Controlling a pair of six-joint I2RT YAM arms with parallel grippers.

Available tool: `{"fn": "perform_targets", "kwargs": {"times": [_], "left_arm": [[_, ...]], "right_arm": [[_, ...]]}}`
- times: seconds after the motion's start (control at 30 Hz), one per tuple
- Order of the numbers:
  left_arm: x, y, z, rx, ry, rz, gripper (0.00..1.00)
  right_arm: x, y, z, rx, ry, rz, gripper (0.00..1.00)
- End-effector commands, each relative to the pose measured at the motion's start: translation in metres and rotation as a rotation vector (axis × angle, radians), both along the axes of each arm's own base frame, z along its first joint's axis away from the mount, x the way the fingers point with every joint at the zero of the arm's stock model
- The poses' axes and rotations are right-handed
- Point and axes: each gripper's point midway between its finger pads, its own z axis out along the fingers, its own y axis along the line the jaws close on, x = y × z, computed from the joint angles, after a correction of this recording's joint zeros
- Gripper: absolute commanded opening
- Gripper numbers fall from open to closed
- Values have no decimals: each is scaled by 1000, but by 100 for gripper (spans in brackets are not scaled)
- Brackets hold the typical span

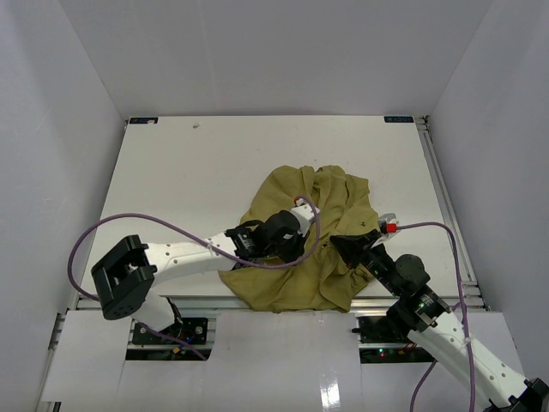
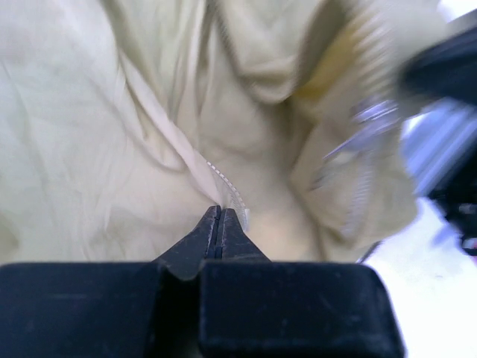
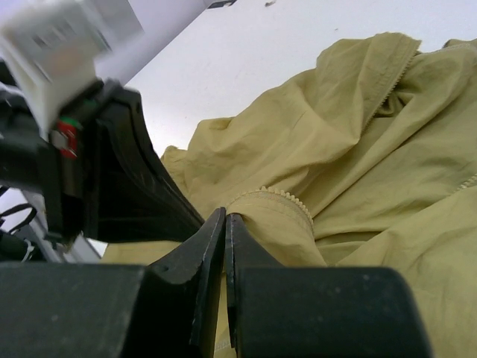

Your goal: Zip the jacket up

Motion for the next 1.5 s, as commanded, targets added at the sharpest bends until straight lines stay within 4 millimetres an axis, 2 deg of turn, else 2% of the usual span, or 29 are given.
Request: {"fn": "perform_targets", "kwargs": {"times": [0.0,0.13,0.23,0.37,0.6,0.7,0.8,0.83,0.87,0.9,0.97,1.0,1.03,1.23,1.47], "left_arm": [[1,-16,59,-210,-124,-85,0],[-1,-15,91,-365,-200,-136,0],[2,-10,99,-404,-238,-133,0],[4,-5,103,-433,-282,-123,0],[10,14,92,-455,-273,-13,0],[10,22,72,-395,-203,41,0],[12,36,37,-243,-126,106,0],[17,38,33,-206,-125,135,0],[20,42,29,-168,-116,158,3],[20,44,19,-129,-100,161,12],[19,35,17,-117,-76,133,35],[16,27,18,-125,-62,98,39],[15,23,12,-109,-46,83,41],[6,-9,-5,-89,57,-22,41],[5,-20,-21,-32,112,-13,42]], "right_arm": [[-15,16,37,57,-98,130,8],[-24,28,39,90,-116,213,8],[-27,31,38,102,-124,241,8],[-27,32,37,105,-124,239,8],[-28,32,26,128,-75,241,8],[-25,30,13,129,-35,218,8],[-19,24,4,126,-6,167,8],[-16,21,4,130,-5,142,8],[-14,19,2,130,7,120,8],[-10,14,2,132,15,83,8],[-1,2,4,146,17,0,8],[2,-3,0,136,40,-36,8],[5,-10,-4,132,52,-79,8],[11,-35,1,171,62,-214,8],[12,-42,4,172,66,-247,8]]}}
